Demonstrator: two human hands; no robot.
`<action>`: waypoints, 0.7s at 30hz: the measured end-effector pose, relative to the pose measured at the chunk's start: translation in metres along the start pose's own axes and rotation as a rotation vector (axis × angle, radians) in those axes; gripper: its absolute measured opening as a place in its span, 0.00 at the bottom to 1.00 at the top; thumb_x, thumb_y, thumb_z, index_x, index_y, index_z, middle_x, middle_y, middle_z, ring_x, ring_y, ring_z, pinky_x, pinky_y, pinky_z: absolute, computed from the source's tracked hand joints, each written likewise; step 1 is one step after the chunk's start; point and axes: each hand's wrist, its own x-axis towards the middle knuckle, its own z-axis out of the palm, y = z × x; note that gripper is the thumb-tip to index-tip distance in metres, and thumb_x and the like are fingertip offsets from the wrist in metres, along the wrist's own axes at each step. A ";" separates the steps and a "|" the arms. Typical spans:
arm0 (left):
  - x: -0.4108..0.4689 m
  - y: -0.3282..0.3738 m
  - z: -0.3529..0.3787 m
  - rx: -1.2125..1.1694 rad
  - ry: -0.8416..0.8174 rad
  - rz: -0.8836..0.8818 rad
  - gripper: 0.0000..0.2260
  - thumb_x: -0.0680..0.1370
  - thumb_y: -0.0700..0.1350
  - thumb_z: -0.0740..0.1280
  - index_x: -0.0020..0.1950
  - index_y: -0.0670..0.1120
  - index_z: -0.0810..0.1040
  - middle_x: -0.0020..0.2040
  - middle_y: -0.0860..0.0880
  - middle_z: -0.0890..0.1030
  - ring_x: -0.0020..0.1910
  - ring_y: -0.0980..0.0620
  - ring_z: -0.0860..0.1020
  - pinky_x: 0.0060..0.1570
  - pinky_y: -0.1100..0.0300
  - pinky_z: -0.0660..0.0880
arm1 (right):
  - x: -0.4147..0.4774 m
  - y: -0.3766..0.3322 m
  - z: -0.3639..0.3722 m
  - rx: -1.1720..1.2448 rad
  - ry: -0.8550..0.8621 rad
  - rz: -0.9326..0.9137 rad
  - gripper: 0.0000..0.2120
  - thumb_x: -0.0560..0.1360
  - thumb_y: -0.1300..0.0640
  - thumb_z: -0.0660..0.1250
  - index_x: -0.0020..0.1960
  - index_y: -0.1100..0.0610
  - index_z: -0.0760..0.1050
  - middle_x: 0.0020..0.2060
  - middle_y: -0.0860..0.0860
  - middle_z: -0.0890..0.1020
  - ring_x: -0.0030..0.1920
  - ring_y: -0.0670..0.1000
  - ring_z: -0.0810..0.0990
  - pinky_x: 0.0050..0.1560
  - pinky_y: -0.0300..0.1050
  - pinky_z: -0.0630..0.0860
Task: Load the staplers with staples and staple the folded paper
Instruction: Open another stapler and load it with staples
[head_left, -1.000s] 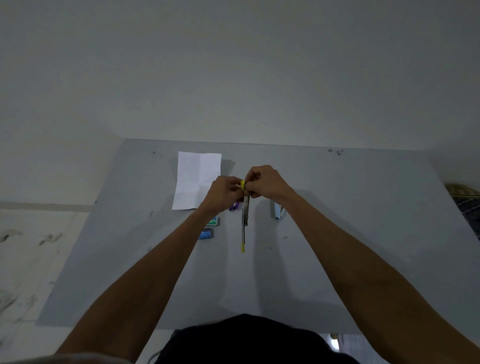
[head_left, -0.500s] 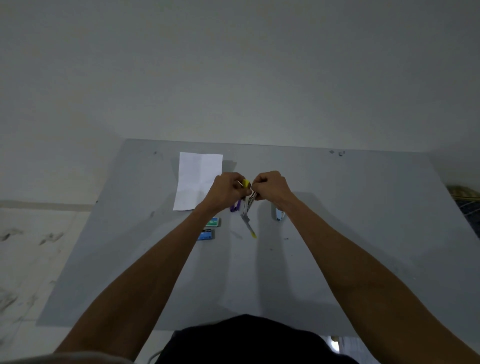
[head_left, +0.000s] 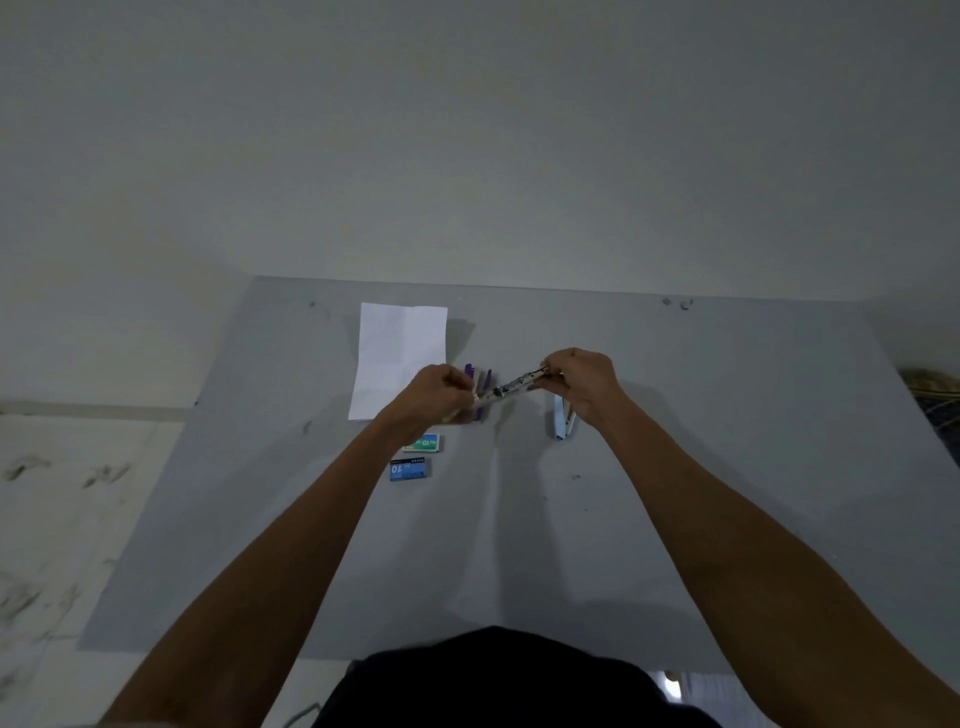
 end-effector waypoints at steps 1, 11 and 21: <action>-0.001 0.001 0.001 0.068 -0.057 -0.057 0.10 0.76 0.33 0.64 0.56 0.39 0.75 0.50 0.40 0.80 0.43 0.48 0.81 0.40 0.61 0.79 | -0.002 0.000 0.001 -0.024 -0.023 -0.007 0.08 0.71 0.75 0.65 0.35 0.67 0.76 0.34 0.61 0.78 0.38 0.59 0.80 0.39 0.48 0.84; 0.005 0.006 0.019 -0.328 -0.243 -0.332 0.20 0.83 0.55 0.53 0.49 0.43 0.77 0.32 0.50 0.78 0.26 0.55 0.73 0.25 0.65 0.70 | -0.012 0.000 0.029 -0.147 -0.209 -0.169 0.11 0.71 0.77 0.61 0.38 0.65 0.76 0.42 0.63 0.82 0.41 0.57 0.83 0.46 0.48 0.83; 0.018 0.006 0.013 -0.499 -0.177 -0.380 0.18 0.83 0.51 0.50 0.38 0.46 0.69 0.24 0.50 0.71 0.19 0.55 0.68 0.20 0.68 0.64 | -0.015 0.013 0.036 -0.536 -0.040 -0.632 0.09 0.70 0.69 0.66 0.44 0.61 0.83 0.39 0.51 0.85 0.39 0.50 0.84 0.45 0.43 0.81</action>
